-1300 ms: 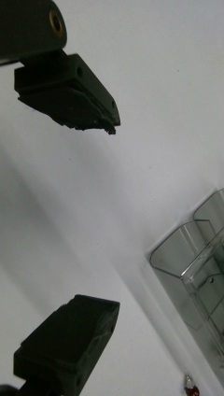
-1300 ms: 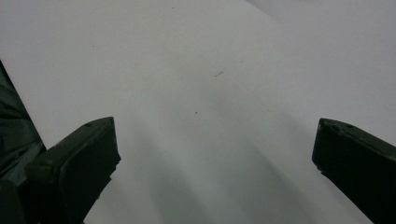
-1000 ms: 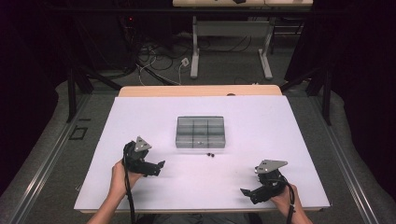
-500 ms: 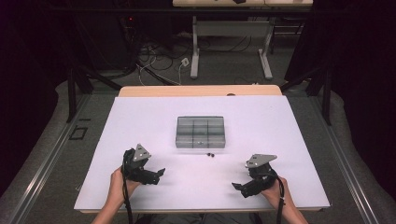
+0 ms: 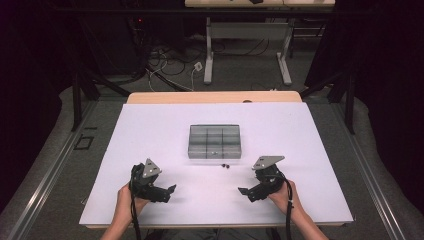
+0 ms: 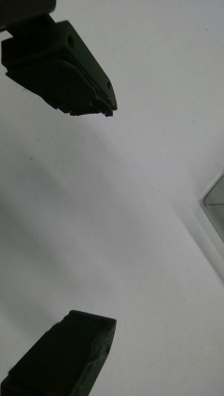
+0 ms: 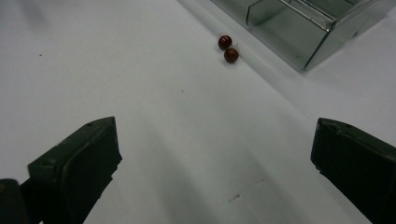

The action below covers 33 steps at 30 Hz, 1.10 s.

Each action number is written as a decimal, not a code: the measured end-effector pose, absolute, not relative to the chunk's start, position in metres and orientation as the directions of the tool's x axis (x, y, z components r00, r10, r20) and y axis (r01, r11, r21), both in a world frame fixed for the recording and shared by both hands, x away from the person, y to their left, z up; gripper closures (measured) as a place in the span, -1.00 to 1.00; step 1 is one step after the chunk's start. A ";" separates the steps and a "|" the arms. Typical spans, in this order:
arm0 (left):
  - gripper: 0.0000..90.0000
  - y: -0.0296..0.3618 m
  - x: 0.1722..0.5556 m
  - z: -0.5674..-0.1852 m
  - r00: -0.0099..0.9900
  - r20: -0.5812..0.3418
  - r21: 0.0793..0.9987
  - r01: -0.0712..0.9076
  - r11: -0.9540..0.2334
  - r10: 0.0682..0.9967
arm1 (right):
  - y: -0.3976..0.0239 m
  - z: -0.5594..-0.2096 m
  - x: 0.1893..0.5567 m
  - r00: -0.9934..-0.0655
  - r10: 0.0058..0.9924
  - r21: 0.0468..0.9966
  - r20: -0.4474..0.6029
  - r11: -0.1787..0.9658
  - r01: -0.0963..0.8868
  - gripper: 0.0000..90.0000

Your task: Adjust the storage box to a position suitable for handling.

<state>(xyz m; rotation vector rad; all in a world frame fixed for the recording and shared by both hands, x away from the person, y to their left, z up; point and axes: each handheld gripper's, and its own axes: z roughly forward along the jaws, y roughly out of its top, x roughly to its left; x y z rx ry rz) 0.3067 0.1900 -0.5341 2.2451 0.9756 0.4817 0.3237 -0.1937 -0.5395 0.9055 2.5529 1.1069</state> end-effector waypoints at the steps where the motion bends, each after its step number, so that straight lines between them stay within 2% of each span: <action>1: -1.00 0.189 0.307 -0.535 0.656 0.074 0.680 0.518 -0.520 0.751 | -0.192 -0.539 0.326 -0.788 0.614 0.720 0.046 0.526 0.452 -0.97; 16: -1.00 0.188 0.307 -0.533 0.667 0.091 0.681 0.500 -0.535 0.739 | -0.164 -0.541 0.347 -0.805 0.588 0.715 0.077 0.530 0.455 -0.96; 33: -1.00 0.188 0.307 -0.533 0.669 0.068 0.690 0.504 -0.519 0.740 | -0.148 -0.542 0.359 -0.809 0.578 0.707 0.105 0.529 0.469 -0.96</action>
